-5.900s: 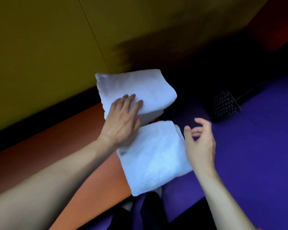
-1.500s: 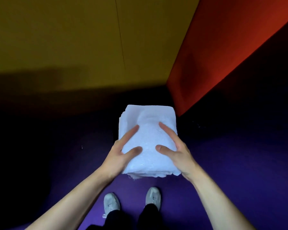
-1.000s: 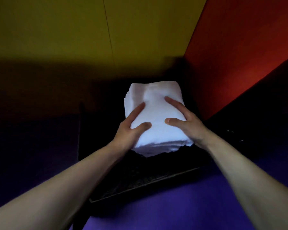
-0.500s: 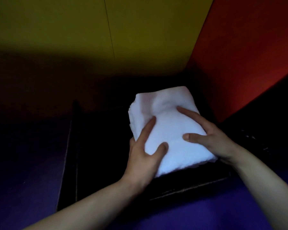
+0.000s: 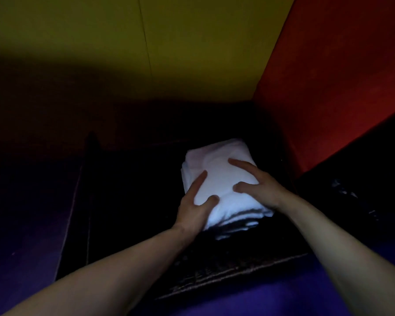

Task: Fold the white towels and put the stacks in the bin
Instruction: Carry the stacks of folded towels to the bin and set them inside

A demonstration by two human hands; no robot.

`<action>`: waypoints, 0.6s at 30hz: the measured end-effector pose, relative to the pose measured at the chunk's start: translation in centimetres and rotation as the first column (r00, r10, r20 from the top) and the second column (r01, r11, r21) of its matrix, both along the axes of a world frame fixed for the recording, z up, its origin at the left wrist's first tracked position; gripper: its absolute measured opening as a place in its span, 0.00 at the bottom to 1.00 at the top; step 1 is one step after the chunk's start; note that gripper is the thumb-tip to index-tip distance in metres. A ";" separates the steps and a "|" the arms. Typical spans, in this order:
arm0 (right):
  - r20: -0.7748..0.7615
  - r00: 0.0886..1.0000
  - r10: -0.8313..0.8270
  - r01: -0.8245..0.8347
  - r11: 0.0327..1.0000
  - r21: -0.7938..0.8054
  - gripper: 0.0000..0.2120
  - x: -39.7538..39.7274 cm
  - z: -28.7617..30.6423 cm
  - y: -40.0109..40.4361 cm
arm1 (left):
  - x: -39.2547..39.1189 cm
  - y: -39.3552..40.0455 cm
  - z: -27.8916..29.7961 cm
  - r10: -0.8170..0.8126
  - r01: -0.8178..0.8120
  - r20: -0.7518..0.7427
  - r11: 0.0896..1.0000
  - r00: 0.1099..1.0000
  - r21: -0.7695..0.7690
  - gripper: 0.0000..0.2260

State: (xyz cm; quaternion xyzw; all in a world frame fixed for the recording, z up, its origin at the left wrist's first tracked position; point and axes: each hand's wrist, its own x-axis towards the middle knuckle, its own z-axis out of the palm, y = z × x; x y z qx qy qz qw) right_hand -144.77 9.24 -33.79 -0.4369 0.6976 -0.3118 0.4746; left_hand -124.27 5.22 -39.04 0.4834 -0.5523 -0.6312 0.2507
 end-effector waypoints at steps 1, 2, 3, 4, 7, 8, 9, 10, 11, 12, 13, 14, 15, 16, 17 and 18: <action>-0.049 0.999 -0.014 0.014 1.000 0.002 0.27 -0.2 -0.8 0.1 | -0.5 0.0 -0.9 -0.021 0.021 0.020 1.000 1.000 -0.011 0.28; -0.143 0.990 -0.011 0.013 1.000 0.017 0.26 -0.2 -1.8 0.3 | -0.8 0.0 -1.9 -0.065 0.066 0.050 0.998 0.997 -0.017 0.28; -0.282 0.959 0.026 -0.012 0.999 0.052 0.27 -0.1 -2.9 0.7 | -1.2 0.2 -2.9 -0.119 0.120 0.082 0.993 0.990 -0.008 0.28; -0.455 0.885 0.094 -0.057 0.994 0.094 0.29 0.0 -4.2 1.2 | -1.5 0.6 -3.8 -0.177 0.176 0.121 0.984 0.977 0.018 0.27; -0.773 0.592 0.228 -0.207 0.970 0.127 0.32 0.2 -7.6 2.1 | -1.9 1.6 -5.7 -0.317 0.357 0.370 0.933 0.873 -0.042 0.30; -0.791 0.559 0.248 -0.215 0.965 0.150 0.32 0.0 -8.0 2.0 | -1.9 1.7 -5.6 -0.342 0.404 0.433 0.913 0.834 -0.058 0.32; -0.784 0.557 0.276 -0.209 0.959 0.189 0.33 -0.2 -8.0 2.0 | -1.9 1.5 -5.3 -0.364 0.438 0.473 0.898 0.802 -0.051 0.32; -0.778 0.549 0.304 -0.205 0.952 0.228 0.34 -0.3 -7.6 1.9 | -1.7 1.1 -5.0 -0.380 0.464 0.510 0.885 0.771 -0.042 0.33; -0.794 0.527 0.304 -0.207 0.952 0.227 0.34 0.0 -7.2 1.8 | -1.5 0.7 -4.5 -0.390 0.488 0.549 0.872 0.739 -0.037 0.33; -0.826 0.478 0.300 -0.227 0.950 0.214 0.34 0.4 -6.8 1.8 | -1.2 0.5 -4.1 -0.402 0.517 0.591 0.855 0.700 -0.031 0.32; -0.855 0.419 0.307 -0.252 0.944 0.215 0.32 0.8 -6.2 1.6 | -1.1 0.4 -3.8 -0.415 0.546 0.628 0.838 0.658 -0.019 0.32; -0.873 0.366 0.323 -0.256 0.937 0.240 0.30 1.1 -5.6 1.6 | -1.1 0.5 -3.4 -0.427 0.568 0.660 0.823 0.618 0.001 0.32; -0.899 0.311 0.308 -0.239 0.941 0.239 0.28 1.2 -5.3 1.7 | -1.2 0.7 -2.8 -0.433 0.588 0.695 0.809 0.574 0.018 0.32; -0.923 0.260 0.283 -0.217 0.949 0.230 0.28 1.3 -5.0 1.7 | -1.2 0.8 -2.2 -0.427 0.598 0.727 0.801 0.538 0.027 0.31; -0.925 0.243 0.292 -0.184 0.950 0.251 0.29 1.7 -4.3 1.9 | -1.2 0.8 -1.5 -0.414 0.605 0.755 0.796 0.509 0.029 0.31; -0.918 0.270 0.289 -0.159 0.954 0.253 0.29 2.1 -3.3 2.2 | -1.0 0.8 -0.7 -0.400 0.614 0.779 0.789 0.483 0.026 0.30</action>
